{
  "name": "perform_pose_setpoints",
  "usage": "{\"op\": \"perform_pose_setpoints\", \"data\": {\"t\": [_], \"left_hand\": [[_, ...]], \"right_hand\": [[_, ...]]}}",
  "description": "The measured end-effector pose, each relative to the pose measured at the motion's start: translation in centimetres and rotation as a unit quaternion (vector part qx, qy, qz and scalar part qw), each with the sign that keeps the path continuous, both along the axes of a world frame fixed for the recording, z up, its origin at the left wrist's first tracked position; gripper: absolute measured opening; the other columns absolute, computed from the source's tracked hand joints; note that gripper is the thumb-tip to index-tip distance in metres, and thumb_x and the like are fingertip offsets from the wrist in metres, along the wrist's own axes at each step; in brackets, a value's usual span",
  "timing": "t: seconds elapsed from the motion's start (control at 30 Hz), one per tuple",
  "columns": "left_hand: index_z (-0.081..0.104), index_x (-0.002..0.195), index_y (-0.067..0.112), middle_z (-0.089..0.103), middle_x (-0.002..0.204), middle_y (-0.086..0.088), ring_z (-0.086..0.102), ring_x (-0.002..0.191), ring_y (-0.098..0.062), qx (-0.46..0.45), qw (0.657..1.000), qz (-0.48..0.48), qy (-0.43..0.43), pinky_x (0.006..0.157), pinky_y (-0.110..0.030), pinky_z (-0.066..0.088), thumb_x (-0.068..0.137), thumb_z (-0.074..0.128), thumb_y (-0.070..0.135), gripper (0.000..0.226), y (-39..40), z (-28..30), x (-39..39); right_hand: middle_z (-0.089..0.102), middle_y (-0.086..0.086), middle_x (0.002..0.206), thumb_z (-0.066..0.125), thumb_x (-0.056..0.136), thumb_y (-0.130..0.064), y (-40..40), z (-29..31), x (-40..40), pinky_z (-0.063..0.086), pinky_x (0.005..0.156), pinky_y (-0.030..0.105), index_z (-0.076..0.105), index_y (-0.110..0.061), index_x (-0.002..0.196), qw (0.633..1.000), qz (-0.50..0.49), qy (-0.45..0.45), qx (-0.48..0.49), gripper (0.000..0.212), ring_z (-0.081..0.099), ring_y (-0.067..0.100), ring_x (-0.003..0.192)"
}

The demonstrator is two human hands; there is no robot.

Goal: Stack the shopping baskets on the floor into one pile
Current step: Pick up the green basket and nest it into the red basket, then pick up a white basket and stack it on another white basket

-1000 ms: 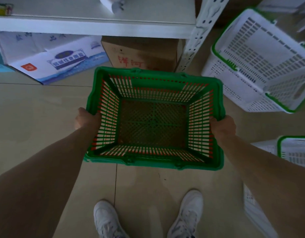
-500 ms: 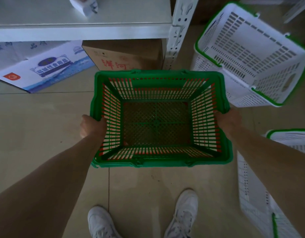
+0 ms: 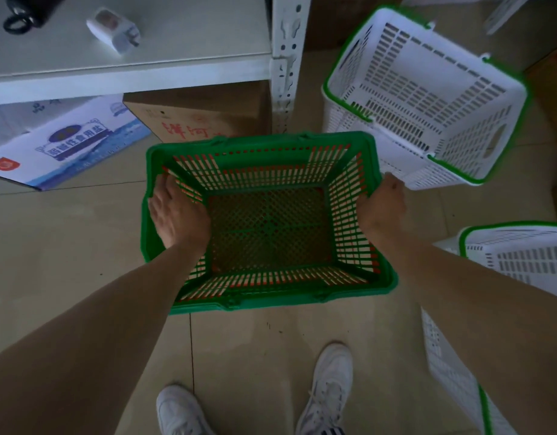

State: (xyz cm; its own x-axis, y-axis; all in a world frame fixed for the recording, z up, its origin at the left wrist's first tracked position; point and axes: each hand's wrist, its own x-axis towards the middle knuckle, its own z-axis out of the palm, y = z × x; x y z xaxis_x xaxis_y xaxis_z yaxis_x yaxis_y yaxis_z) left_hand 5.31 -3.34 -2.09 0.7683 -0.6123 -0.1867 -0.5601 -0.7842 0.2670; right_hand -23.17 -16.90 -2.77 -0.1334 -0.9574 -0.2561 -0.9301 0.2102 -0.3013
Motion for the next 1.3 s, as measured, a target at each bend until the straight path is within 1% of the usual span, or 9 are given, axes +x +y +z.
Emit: {"op": "perform_pose_setpoints", "data": {"t": [0.17, 0.3, 0.43, 0.6, 0.73, 0.83, 1.07, 1.2, 1.3], "left_hand": [[0.036, 0.142, 0.004, 0.037, 0.144, -0.017, 0.044, 0.130, -0.037, 0.000, 0.991, -0.088, 0.098, 0.103, -0.047, 0.043, 0.089, 0.054, 0.009, 0.056, -2.7, 1.1, -5.7], [0.039, 0.142, 0.006, 0.038, 0.144, -0.016, 0.050, 0.125, -0.035, 0.014, 0.974, -0.161, 0.156, 0.100, -0.042, 0.044, 0.093, 0.052, 0.009, 0.051, -4.9, 2.1, -10.0], [0.047, 0.136, 0.008, 0.046, 0.138, -0.015, 0.056, 0.118, -0.033, 0.004, 0.965, -0.174, 0.195, 0.096, -0.041, 0.046, 0.094, 0.052, 0.010, 0.042, -7.3, 3.0, -14.4], [0.056, 0.121, 0.006, 0.062, 0.117, -0.018, 0.062, 0.105, -0.034, -0.041, 0.950, -0.206, 0.232, 0.088, -0.038, 0.050, 0.096, 0.046, 0.011, 0.027, -9.3, 3.7, -19.9], [0.059, 0.121, 0.005, 0.061, 0.123, -0.016, 0.059, 0.113, -0.029, -0.053, 0.936, -0.252, 0.239, 0.093, -0.030, 0.042, 0.098, 0.043, 0.012, 0.028, -10.2, 4.7, -24.9], [0.060, 0.119, 0.003, 0.063, 0.119, -0.014, 0.059, 0.112, -0.027, -0.052, 0.916, -0.298, 0.262, 0.090, -0.027, 0.041, 0.097, 0.043, 0.010, 0.028, -10.5, 4.9, -28.5], [0.063, 0.113, 0.013, 0.064, 0.112, -0.009, 0.065, 0.095, -0.023, -0.034, 0.871, -0.408, 0.272, 0.087, -0.033, 0.052, 0.092, 0.049, 0.010, 0.025, -11.2, 5.1, -36.5], [0.063, 0.115, 0.009, 0.063, 0.114, -0.013, 0.065, 0.098, -0.029, -0.001, 0.836, -0.490, 0.245, 0.086, -0.039, 0.053, 0.093, 0.050, 0.012, 0.026, -11.7, 5.2, -41.1], [0.062, 0.118, 0.007, 0.061, 0.120, -0.014, 0.064, 0.105, -0.029, 0.027, 0.817, -0.531, 0.225, 0.090, -0.035, 0.050, 0.092, 0.052, 0.012, 0.028, -12.0, 5.2, -44.3]], "right_hand": [[0.055, 0.019, 0.122, 0.053, 0.089, -0.018, 0.7, 1.3, 0.3, 0.046, 0.093, 0.045, 0.051, -0.005, 0.122, 0.995, 0.086, 0.027, -0.049, 0.036, 0.057, 0.035, 0.106], [0.057, 0.015, 0.117, 0.049, 0.093, -0.023, 0.9, 2.6, -0.4, 0.046, 0.092, 0.043, 0.057, -0.009, 0.117, 0.995, 0.089, 0.017, -0.038, 0.030, 0.058, 0.033, 0.104], [0.056, 0.013, 0.114, 0.047, 0.095, -0.026, 0.6, 3.6, -2.2, 0.048, 0.091, 0.040, 0.059, -0.010, 0.113, 0.998, 0.061, 0.004, 0.001, 0.027, 0.058, 0.030, 0.103], [0.052, 0.011, 0.123, 0.045, 0.098, -0.025, 0.5, 4.3, -5.9, 0.044, 0.091, 0.034, 0.056, -0.010, 0.121, 0.997, -0.013, -0.063, 0.035, 0.030, 0.055, 0.027, 0.111], [0.053, 0.012, 0.127, 0.043, 0.100, -0.026, 1.1, 4.5, -9.4, 0.042, 0.093, 0.031, 0.056, -0.009, 0.124, 0.994, -0.057, -0.082, 0.042, 0.032, 0.054, 0.027, 0.116], [0.057, 0.013, 0.125, 0.044, 0.099, -0.026, 1.7, 4.6, -12.1, 0.043, 0.092, 0.032, 0.057, -0.007, 0.121, 0.991, -0.096, -0.086, 0.047, 0.032, 0.055, 0.029, 0.115], [0.063, 0.016, 0.119, 0.040, 0.100, -0.026, 3.9, 4.8, -18.4, 0.048, 0.089, 0.037, 0.057, -0.004, 0.116, 0.965, -0.232, -0.102, 0.067, 0.032, 0.061, 0.032, 0.109], [0.063, 0.015, 0.120, 0.037, 0.102, -0.023, 5.2, 4.7, -22.1, 0.048, 0.089, 0.036, 0.057, -0.003, 0.119, 0.949, -0.286, -0.113, 0.073, 0.033, 0.061, 0.030, 0.108], [0.061, 0.011, 0.124, 0.035, 0.103, -0.021, 6.2, 4.8, -25.0, 0.046, 0.086, 0.031, 0.056, -0.006, 0.122, 0.931, -0.332, -0.129, 0.083, 0.032, 0.060, 0.026, 0.112]]}}
